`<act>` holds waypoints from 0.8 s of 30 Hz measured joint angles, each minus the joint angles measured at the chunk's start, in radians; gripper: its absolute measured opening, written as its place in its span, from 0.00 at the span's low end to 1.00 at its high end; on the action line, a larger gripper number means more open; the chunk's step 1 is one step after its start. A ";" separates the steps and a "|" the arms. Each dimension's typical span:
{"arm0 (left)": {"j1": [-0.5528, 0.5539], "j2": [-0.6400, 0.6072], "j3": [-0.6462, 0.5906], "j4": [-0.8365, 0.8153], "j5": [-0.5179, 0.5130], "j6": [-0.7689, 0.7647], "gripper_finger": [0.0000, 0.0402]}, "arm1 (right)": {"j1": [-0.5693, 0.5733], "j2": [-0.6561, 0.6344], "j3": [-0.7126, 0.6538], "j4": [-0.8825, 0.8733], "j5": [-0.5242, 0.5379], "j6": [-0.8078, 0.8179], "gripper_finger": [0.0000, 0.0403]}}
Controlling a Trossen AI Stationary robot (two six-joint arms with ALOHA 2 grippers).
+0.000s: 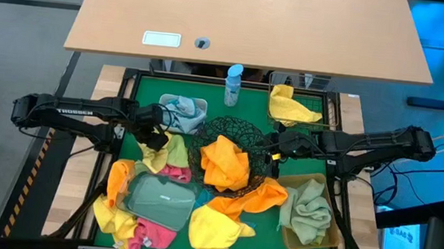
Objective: Sort microfiber towel by color & place in baskets
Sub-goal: Put the yellow microfiber towel into the square wire basket
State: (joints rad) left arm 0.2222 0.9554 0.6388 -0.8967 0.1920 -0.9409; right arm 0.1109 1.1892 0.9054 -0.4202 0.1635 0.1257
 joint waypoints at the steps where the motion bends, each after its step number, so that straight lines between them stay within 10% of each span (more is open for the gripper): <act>1: 0.000 0.000 0.000 0.002 0.001 0.000 0.29 | 0.000 0.000 0.000 0.000 0.000 0.000 0.45; 24: -0.120 0.000 0.000 -0.003 -0.091 0.134 0.29 | 0.000 0.000 0.000 0.000 0.000 0.000 0.45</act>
State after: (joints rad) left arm 0.1017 0.9554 0.6388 -0.9001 0.1010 -0.8070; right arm 0.1108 1.1892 0.9054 -0.4206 0.1632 0.1257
